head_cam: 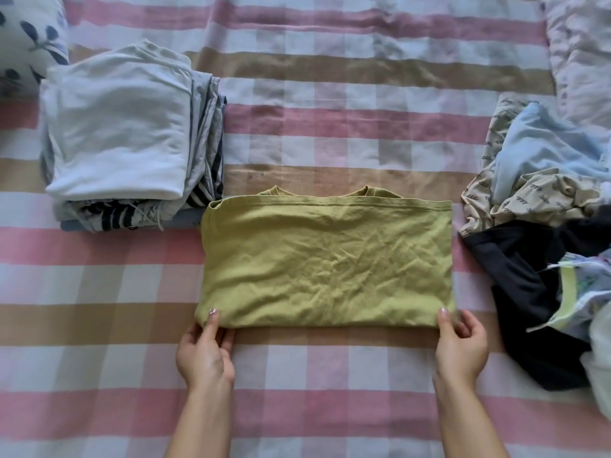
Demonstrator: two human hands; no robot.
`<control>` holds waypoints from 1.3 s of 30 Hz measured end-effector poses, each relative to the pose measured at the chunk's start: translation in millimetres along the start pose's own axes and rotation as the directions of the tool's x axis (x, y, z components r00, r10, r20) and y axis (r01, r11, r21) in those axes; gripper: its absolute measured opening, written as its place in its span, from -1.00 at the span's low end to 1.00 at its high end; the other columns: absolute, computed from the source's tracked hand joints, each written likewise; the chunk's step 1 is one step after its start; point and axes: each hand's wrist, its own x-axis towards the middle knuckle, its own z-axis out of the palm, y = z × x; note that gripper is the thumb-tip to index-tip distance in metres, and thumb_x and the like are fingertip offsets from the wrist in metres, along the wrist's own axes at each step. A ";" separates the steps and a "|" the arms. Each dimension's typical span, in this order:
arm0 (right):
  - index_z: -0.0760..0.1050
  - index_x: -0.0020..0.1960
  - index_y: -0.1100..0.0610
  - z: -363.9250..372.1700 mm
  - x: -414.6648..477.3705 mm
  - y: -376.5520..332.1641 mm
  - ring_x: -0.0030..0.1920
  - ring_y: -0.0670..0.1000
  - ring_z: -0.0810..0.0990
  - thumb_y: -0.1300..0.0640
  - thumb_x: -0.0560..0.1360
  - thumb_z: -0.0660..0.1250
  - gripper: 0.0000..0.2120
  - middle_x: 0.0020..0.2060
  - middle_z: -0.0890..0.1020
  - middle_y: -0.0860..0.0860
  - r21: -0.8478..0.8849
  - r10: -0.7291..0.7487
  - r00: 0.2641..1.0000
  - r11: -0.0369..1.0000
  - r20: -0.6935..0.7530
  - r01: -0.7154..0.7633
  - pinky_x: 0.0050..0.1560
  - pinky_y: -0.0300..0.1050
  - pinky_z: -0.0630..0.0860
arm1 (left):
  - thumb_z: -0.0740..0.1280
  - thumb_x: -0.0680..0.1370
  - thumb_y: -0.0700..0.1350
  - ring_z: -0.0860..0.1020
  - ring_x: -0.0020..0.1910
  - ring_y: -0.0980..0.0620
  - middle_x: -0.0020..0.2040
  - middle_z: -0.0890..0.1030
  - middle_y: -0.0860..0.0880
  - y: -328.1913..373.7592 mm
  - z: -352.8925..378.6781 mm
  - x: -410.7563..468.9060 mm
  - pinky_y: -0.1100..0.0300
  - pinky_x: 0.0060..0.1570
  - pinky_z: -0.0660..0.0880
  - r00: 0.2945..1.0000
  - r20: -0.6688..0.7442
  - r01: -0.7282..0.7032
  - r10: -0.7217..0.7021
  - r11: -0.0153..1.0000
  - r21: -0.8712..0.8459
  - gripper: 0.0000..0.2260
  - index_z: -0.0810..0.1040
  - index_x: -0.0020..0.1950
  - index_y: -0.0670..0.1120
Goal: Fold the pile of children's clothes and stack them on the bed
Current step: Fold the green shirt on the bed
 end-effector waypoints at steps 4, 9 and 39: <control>0.49 -0.09 0.16 -3.1 4.7 -7.9 -0.25 -0.03 0.53 0.21 0.48 0.36 -0.95 -0.18 0.56 0.05 0.203 0.218 0.970 0.950 0.107 -0.236 -0.39 -0.24 0.57 | 0.31 0.52 -0.32 0.52 0.05 -0.01 -0.11 0.54 -0.03 7.3 -0.6 1.1 0.10 -0.14 0.59 0.997 -0.015 0.074 -0.075 0.996 -0.055 -0.86 0.45 -0.15 -0.10; 0.42 -0.24 0.11 -31.8 -10.2 -1.3 -0.46 -0.19 0.58 0.33 0.46 0.35 -0.80 -0.28 0.52 0.03 0.286 0.244 0.958 0.917 0.152 -0.279 -0.40 -0.30 0.58 | 0.33 0.50 -0.31 0.54 -0.13 0.09 -0.15 0.55 0.00 8.6 -29.6 -12.2 0.29 -0.35 0.58 0.998 -0.068 -0.001 -0.003 0.998 -0.062 -0.83 0.47 -0.18 -0.06; 0.51 0.12 0.26 -90.7 -50.4 50.6 0.07 0.18 0.49 0.40 0.40 0.35 -0.70 0.02 0.52 0.16 -0.277 -0.133 0.978 0.945 0.160 0.174 0.12 0.07 0.43 | 0.34 0.41 -0.35 0.56 -0.14 -0.06 -0.16 0.59 -0.10 -92.7 42.3 -141.2 0.15 -0.09 0.45 0.282 0.910 -0.958 0.303 0.135 0.252 -0.89 0.58 -0.10 -0.22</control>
